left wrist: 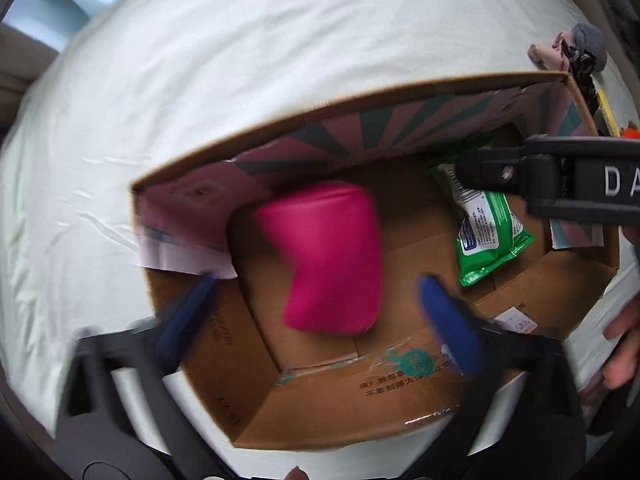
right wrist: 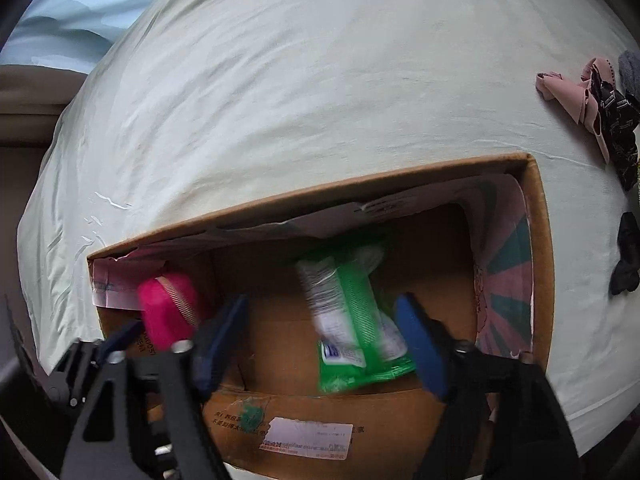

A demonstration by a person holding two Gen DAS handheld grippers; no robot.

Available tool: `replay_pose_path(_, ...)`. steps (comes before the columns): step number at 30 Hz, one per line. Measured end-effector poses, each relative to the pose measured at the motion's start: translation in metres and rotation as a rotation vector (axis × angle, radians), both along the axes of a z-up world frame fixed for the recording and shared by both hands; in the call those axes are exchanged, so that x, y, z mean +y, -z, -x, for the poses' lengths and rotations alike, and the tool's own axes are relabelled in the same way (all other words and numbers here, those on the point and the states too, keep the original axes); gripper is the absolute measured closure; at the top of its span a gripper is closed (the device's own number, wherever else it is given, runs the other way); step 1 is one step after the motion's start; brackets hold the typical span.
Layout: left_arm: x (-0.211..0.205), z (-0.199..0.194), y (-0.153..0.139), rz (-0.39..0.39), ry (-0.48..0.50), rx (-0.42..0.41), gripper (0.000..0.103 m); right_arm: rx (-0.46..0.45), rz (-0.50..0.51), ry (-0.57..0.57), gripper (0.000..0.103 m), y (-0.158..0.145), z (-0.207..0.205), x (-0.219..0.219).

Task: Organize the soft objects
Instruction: 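Carry both items over the box and open both tools to drop them in, then lift both tools away from the box toward the remaining items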

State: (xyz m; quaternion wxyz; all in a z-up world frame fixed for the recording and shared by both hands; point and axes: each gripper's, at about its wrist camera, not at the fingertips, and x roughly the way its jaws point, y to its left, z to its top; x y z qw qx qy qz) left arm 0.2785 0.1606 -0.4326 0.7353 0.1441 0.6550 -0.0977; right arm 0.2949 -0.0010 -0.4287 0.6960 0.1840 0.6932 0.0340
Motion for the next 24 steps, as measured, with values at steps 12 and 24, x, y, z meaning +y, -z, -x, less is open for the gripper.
replay_pose_path(12,0.016,0.015,-0.039,0.104,-0.024,-0.038,0.0,-0.056,0.004,-0.023,0.001,-0.019,0.019,0.002)
replay_pose_path(24,0.021,0.039,-0.109,0.179,-0.104,-0.147,0.0,-0.239,0.05,-0.072,0.001,-0.111,0.053,0.004)
